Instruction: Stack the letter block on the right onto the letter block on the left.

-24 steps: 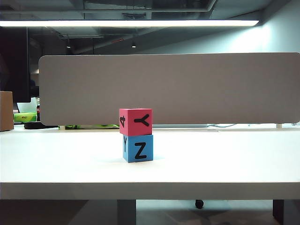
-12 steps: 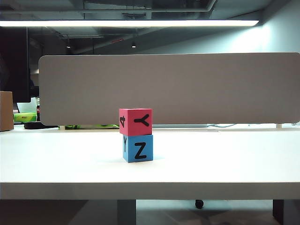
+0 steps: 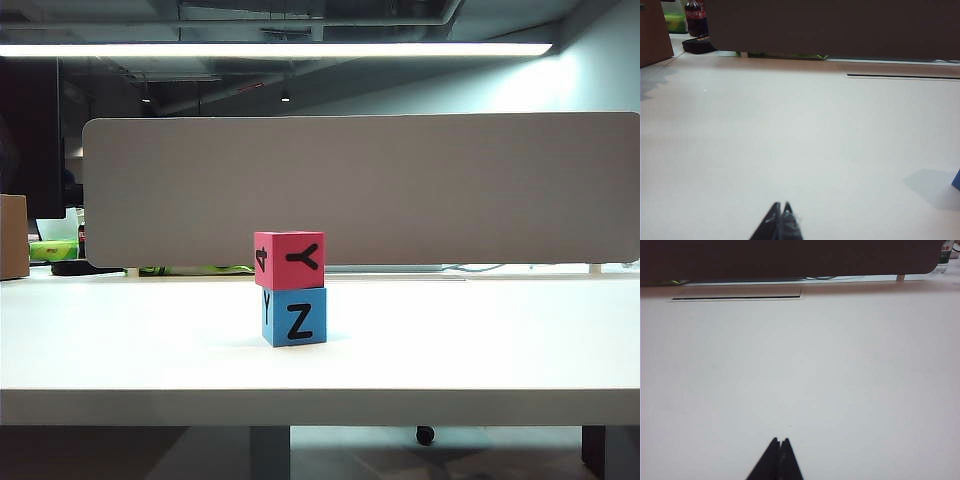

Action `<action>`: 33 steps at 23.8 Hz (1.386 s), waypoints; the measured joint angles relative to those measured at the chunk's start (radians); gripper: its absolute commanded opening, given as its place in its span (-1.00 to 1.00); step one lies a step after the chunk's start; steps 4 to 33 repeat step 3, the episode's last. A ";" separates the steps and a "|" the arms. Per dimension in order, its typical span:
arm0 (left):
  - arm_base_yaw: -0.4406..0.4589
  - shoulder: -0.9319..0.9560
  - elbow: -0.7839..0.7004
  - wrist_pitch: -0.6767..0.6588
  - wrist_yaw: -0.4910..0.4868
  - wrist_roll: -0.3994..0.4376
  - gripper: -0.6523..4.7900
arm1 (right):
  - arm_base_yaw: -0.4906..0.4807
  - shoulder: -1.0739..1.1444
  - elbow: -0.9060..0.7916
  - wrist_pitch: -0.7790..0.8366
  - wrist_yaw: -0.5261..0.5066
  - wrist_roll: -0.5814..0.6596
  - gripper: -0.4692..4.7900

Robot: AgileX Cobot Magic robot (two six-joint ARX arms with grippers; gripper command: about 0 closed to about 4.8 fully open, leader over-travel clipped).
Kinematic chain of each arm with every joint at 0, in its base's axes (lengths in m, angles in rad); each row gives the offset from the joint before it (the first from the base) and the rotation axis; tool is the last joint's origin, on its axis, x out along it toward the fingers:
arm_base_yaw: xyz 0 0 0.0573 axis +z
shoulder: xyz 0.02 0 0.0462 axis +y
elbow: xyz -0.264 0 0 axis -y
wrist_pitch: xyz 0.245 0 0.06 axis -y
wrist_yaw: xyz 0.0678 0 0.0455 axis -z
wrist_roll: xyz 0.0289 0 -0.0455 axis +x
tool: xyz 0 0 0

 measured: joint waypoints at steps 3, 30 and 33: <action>0.000 0.000 0.000 0.000 0.000 0.000 -0.78 | 0.000 0.000 0.000 0.000 0.000 0.000 -0.81; 0.000 0.000 0.000 0.000 0.000 0.000 -0.78 | 0.000 0.000 0.000 0.000 0.000 0.000 -0.81; 0.000 0.000 0.000 0.000 0.000 0.000 -0.78 | 0.000 0.000 0.000 0.000 0.000 0.000 -0.81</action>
